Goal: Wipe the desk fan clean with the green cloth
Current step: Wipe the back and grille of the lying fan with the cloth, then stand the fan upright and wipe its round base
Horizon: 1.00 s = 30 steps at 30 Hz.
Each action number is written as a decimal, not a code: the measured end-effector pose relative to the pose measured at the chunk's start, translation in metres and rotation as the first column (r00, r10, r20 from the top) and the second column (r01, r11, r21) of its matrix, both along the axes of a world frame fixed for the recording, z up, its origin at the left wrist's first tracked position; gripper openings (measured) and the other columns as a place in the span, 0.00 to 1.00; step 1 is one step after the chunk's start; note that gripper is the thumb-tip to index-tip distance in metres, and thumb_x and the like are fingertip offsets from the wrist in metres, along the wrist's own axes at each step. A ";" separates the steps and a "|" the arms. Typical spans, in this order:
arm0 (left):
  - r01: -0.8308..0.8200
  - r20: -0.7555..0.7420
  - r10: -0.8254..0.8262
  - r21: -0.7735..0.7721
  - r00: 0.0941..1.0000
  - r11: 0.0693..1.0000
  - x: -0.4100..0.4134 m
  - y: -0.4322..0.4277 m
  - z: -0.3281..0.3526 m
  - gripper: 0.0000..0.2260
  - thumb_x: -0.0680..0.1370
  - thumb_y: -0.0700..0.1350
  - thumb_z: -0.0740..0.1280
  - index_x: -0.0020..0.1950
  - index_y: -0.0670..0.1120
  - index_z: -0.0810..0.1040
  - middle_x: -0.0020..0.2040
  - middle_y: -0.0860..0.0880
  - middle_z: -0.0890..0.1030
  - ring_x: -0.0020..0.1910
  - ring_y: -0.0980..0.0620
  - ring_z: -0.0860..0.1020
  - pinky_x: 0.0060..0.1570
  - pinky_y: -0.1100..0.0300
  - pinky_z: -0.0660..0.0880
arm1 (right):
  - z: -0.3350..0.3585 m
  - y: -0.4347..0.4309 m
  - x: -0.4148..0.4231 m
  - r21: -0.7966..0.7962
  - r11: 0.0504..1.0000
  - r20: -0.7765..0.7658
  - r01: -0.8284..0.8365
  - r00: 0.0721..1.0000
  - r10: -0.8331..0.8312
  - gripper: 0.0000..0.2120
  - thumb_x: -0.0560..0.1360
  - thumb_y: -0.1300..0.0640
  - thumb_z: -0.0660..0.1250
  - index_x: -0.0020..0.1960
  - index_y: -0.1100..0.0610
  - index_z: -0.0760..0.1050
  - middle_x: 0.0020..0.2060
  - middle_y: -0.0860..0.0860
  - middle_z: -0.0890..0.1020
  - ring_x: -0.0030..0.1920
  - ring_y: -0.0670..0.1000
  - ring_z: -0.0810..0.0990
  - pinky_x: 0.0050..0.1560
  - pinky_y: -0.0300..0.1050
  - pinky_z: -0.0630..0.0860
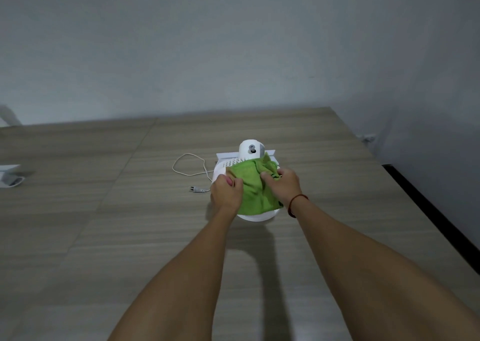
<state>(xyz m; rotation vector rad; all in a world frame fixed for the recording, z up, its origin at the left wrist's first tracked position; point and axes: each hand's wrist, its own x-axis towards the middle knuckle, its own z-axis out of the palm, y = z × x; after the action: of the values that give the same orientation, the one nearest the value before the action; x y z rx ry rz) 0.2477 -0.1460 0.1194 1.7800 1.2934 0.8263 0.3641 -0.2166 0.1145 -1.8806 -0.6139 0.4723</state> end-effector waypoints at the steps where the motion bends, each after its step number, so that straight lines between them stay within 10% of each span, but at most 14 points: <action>1: -0.009 0.004 0.009 -0.034 1.000 0.999 -0.002 -0.001 -0.001 0.14 0.75 0.43 0.66 0.32 0.45 0.64 0.40 0.40 0.75 0.41 0.43 0.73 0.44 0.51 0.72 | 0.000 -0.003 -0.002 -0.004 1.000 -0.008 -0.008 1.000 0.008 0.16 0.73 0.53 0.70 0.46 0.68 0.79 0.42 0.60 0.83 0.42 0.56 0.80 0.42 0.47 0.76; 7: -0.097 0.011 0.103 -0.256 0.995 0.962 -0.012 -0.005 -0.019 0.14 0.77 0.45 0.65 0.56 0.36 0.75 0.55 0.36 0.80 0.55 0.38 0.78 0.54 0.51 0.74 | -0.013 -0.023 -0.016 -0.057 0.985 -0.200 -0.162 0.969 0.148 0.15 0.73 0.53 0.70 0.51 0.64 0.80 0.50 0.60 0.85 0.50 0.59 0.84 0.52 0.52 0.81; 12: -0.126 0.034 0.155 -0.432 0.987 0.893 -0.023 -0.001 -0.041 0.14 0.76 0.39 0.64 0.57 0.32 0.78 0.58 0.34 0.81 0.58 0.38 0.80 0.56 0.48 0.76 | -0.030 -0.029 -0.029 -0.104 0.946 -0.273 -0.306 0.924 0.269 0.10 0.72 0.52 0.73 0.40 0.59 0.80 0.41 0.57 0.82 0.39 0.52 0.79 0.45 0.46 0.76; 16: -0.059 0.018 0.071 -0.395 0.997 0.917 -0.034 -0.001 -0.052 0.16 0.78 0.40 0.63 0.65 0.37 0.76 0.63 0.38 0.78 0.62 0.41 0.77 0.64 0.51 0.73 | -0.039 -0.030 -0.037 -0.039 0.931 -0.382 -0.362 0.867 0.321 0.16 0.69 0.59 0.76 0.54 0.65 0.80 0.53 0.60 0.84 0.50 0.56 0.83 0.54 0.48 0.80; 23: 0.014 0.064 0.007 -0.321 0.998 0.947 -0.049 0.005 -0.093 0.14 0.77 0.31 0.59 0.58 0.35 0.80 0.59 0.37 0.81 0.60 0.40 0.78 0.62 0.54 0.74 | -0.077 -0.013 -0.048 -0.205 0.956 -0.301 -0.211 0.943 0.143 0.21 0.78 0.47 0.61 0.48 0.65 0.78 0.44 0.60 0.80 0.46 0.58 0.80 0.44 0.46 0.74; 30: 0.080 -0.137 -0.136 -0.353 0.981 0.932 -0.058 0.016 -0.152 0.16 0.78 0.36 0.61 0.66 0.38 0.74 0.66 0.38 0.77 0.63 0.41 0.76 0.61 0.56 0.72 | -0.137 -0.004 -0.050 -0.516 0.852 -0.116 -0.088 0.993 0.032 0.30 0.81 0.42 0.48 0.66 0.66 0.71 0.64 0.65 0.75 0.64 0.62 0.74 0.64 0.50 0.70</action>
<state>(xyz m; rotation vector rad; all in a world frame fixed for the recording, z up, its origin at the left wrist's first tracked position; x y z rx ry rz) 0.1897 -0.1304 -0.0328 1.6378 1.3349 0.3700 0.3140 -0.2206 -0.0228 -2.3347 -0.5064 0.8389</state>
